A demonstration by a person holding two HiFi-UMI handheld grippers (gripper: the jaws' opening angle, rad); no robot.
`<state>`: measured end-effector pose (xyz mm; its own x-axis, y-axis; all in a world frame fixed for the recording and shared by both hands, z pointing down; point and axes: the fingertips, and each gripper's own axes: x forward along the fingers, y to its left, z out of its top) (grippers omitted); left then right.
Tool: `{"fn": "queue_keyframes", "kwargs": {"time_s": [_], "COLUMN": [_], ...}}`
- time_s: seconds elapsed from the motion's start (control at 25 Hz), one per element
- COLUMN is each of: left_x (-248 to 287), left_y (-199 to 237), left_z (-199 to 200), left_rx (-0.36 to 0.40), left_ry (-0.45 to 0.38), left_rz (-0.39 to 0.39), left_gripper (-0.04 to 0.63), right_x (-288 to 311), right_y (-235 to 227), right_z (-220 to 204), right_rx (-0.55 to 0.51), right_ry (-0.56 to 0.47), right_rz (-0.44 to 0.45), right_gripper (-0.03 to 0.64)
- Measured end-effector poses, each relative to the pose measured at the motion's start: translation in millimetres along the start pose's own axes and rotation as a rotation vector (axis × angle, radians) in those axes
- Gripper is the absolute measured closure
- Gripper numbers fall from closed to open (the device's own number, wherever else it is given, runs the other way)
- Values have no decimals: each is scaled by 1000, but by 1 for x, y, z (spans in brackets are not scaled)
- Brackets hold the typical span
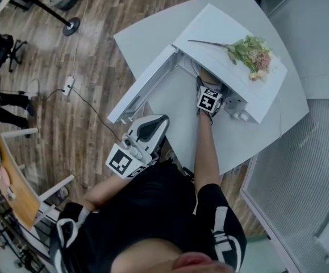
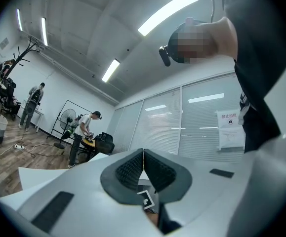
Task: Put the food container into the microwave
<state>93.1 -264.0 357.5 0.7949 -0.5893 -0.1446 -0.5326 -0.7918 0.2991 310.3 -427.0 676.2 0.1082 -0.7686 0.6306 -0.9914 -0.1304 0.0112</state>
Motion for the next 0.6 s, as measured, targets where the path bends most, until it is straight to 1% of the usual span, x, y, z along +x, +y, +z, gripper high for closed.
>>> {"fn": "queue_keyframes", "kwargs": {"time_s": [0.12,0.2,0.28,0.4,0.44,0.48,0.52,0.6], "left_x": [-12,-20,-31,-47,-54,-60,-67,-82], "left_y": [-15,-27,-43,-72,-82,-91,-100,-118], "left_z": [3,5,11,20,22,23,24,24], "left_rx": [15,32,51,75,79,83,89,99], "left_ry": [-10,-13,-25,-51,-60,-68,-74,-80], "left_rz": [5,11,9,12,16,23,30,49], "left_gripper": [571,571,571,571,571,571,571,571], "right_x": [-12,-30,-62,-129,-155,-179,-202,-246], "right_y": [-4,-1,9,26,29,29,29,28], "right_z": [-7,-10,-15,-16,-16,-16,-16,-20], "right_rx": [9,15,14,1,-2,-2,4,26], "right_ry": [1,-6,-27,-88,-111,-138,-164,-197], "right_rz": [-9,4,46,141,162,175,188,222], "right_gripper": [83,84,84,101,152,244,322,364]}}
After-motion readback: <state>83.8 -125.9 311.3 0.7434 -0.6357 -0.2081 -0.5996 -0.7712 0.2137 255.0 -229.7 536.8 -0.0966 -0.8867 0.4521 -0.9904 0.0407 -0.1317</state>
